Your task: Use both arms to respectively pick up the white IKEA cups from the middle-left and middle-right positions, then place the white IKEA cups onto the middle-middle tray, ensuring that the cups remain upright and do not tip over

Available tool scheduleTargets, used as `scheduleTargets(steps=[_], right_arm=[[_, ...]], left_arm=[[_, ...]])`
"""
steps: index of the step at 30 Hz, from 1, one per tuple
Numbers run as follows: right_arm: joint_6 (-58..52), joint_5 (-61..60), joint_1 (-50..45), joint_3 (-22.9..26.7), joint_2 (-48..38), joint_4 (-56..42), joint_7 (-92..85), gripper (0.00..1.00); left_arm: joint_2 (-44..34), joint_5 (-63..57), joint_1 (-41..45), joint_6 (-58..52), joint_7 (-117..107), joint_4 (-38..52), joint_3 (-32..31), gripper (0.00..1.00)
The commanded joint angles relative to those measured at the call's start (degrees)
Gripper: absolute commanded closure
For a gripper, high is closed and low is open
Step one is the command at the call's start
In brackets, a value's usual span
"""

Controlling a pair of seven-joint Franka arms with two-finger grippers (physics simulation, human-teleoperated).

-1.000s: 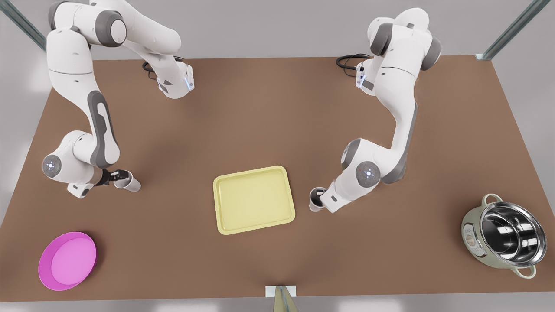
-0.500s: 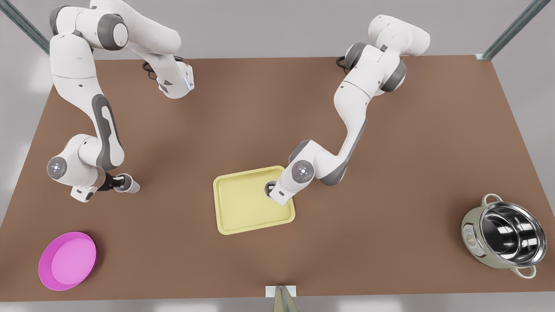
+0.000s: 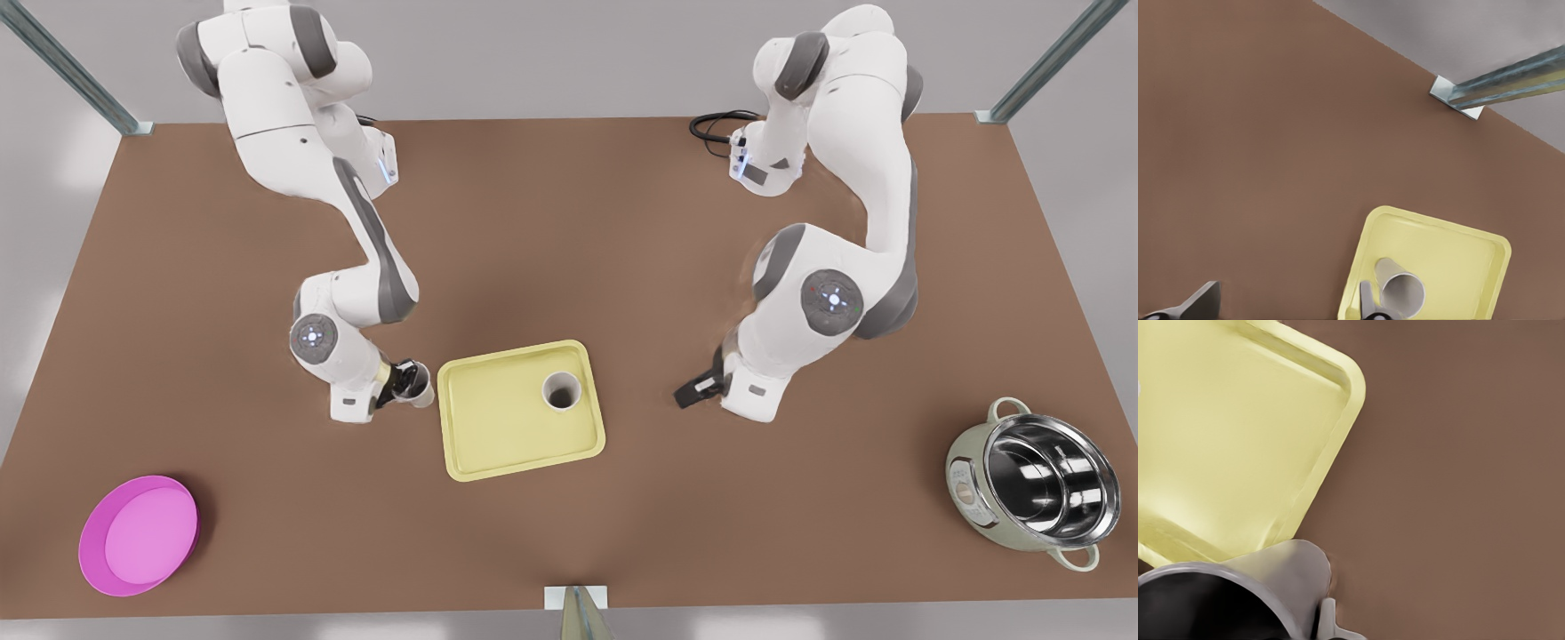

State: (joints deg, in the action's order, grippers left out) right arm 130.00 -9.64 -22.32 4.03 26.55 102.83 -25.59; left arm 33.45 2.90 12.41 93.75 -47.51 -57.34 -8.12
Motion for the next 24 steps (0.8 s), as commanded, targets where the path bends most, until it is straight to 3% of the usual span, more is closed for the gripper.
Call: scheduleTargets(steps=[1,2,3,4,6,15,16,17,24], right_arm=[[1.8,-1.0,-3.4,0.0,1.1,-2.0,38.3,0.79],[2.0,-1.1,-4.8,0.0,1.4,-2.9,41.1,0.79],[2.6,-1.0,-6.2,0.0,2.3,-4.0,43.5,0.79],[3.2,-0.9,-7.2,0.1,3.8,-5.6,45.7,0.79],[4.4,-0.8,-8.4,0.1,6.0,-7.5,47.2,0.79],[4.8,-0.5,-10.4,0.2,13.2,-12.9,49.8,0.79],[4.8,-0.5,-10.3,0.2,13.4,-13.0,49.7,0.61],[4.8,0.3,-10.4,0.3,13.4,-13.0,49.7,0.00],[4.0,1.1,-10.3,0.3,13.4,-13.3,49.2,0.00]], left_arm=[[-3.6,-6.7,-5.6,-23.0,38.6,0.1,0.0,0.00],[-5.4,-8.3,-6.6,-24.4,43.7,-0.4,0.3,0.00],[-18.1,-9.0,-3.9,-12.2,47.3,-18.2,5.4,0.00],[-19.7,-9.0,-2.0,-10.4,47.2,-21.3,7.2,0.00],[-16.3,-9.0,-1.8,-10.8,47.1,-20.4,7.0,0.00],[-15.4,-6.9,-3.2,-13.9,47.6,-20.9,6.8,0.00],[-15.4,-6.2,-3.2,-13.2,47.6,-20.9,6.8,0.00],[-15.3,-2.9,-4.9,-13.3,49.1,-21.0,6.8,0.00],[-15.2,-2.9,-4.4,-14.0,48.7,-21.0,6.6,0.00]])
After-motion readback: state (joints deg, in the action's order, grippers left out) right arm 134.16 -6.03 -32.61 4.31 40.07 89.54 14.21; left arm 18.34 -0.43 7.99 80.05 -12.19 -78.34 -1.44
